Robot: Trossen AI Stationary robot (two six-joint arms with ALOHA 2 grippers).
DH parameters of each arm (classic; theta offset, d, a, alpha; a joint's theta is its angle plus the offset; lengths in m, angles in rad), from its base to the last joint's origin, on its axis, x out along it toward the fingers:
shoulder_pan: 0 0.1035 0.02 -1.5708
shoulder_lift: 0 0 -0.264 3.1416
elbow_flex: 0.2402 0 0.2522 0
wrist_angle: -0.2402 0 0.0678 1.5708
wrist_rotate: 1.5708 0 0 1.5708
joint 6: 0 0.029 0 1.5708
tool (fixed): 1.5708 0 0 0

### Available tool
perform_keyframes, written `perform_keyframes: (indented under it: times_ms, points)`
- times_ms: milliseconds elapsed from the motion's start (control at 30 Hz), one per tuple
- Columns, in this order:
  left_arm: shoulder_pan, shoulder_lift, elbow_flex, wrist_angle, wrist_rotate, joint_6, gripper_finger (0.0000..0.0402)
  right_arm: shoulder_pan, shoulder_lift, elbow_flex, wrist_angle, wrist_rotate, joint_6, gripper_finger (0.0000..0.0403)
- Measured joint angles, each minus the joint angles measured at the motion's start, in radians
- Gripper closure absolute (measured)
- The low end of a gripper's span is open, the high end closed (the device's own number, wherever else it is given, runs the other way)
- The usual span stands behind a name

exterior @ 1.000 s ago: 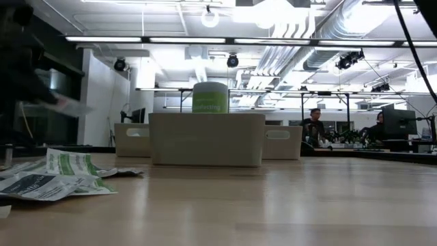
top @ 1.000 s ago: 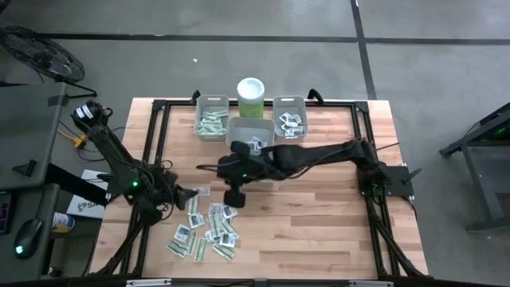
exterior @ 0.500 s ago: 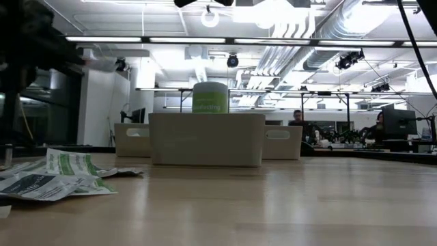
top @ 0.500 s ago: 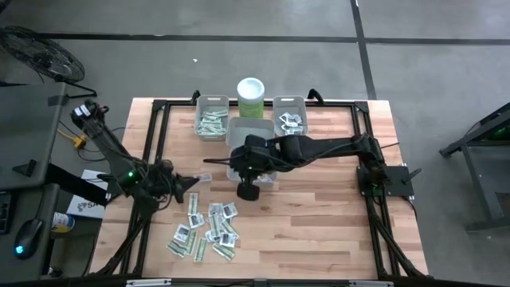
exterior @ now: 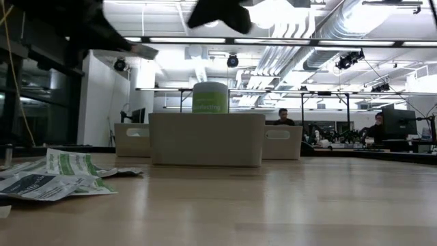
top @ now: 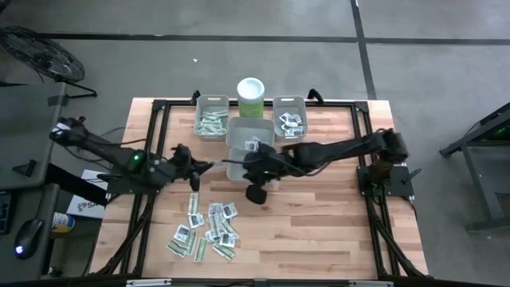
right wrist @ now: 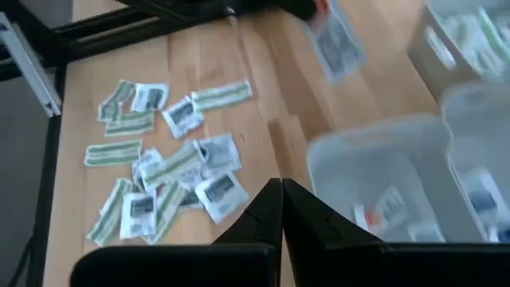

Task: Pick & Place First Aid Supplies
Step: Put the ointment pack into the bottom center bin

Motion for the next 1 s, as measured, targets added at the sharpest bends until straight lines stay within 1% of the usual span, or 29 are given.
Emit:
perform_keyframes:
  times_ms: [167, 300, 400, 533, 600, 733, 900, 1000]
  points:
    - [0.147, 0.033, 0.000, 0.085, 0.171, 0.115, 0.0401, 0.000, -0.191, -0.238, 0.105, 0.080, 0.085, 0.0402]
    - [0.250, 0.098, 0.000, 0.171, 0.291, 0.169, 0.0401, -0.001, -0.338, -0.413, 0.172, 0.154, 0.135, 0.0402]
    - [0.316, 0.168, 0.000, 0.260, 0.383, 0.193, 0.0401, -0.003, -0.447, -0.516, 0.206, 0.181, 0.157, 0.0403]
    - [0.381, 0.274, 0.000, 0.369, 0.470, 0.192, 0.0401, -0.016, -0.564, -0.634, 0.217, 0.182, 0.193, 0.0403]
    - [0.404, 0.329, 0.000, 0.421, 0.503, 0.192, 0.0401, -0.021, -0.616, -0.680, 0.217, 0.185, 0.196, 0.0403]
    - [0.424, 0.437, 0.044, 0.420, 0.529, 0.195, 0.0401, -0.022, -0.699, -0.751, 0.225, 0.189, 0.196, 0.0403]
    - [0.424, 0.558, 0.129, 0.374, 0.538, 0.191, 0.0401, -0.023, -0.763, -0.813, 0.226, 0.187, 0.194, 0.0403]
    - [0.426, 0.614, 0.192, 0.293, 0.564, 0.133, 0.0401, -0.023, -0.777, -0.828, 0.219, 0.177, 0.192, 0.0403]
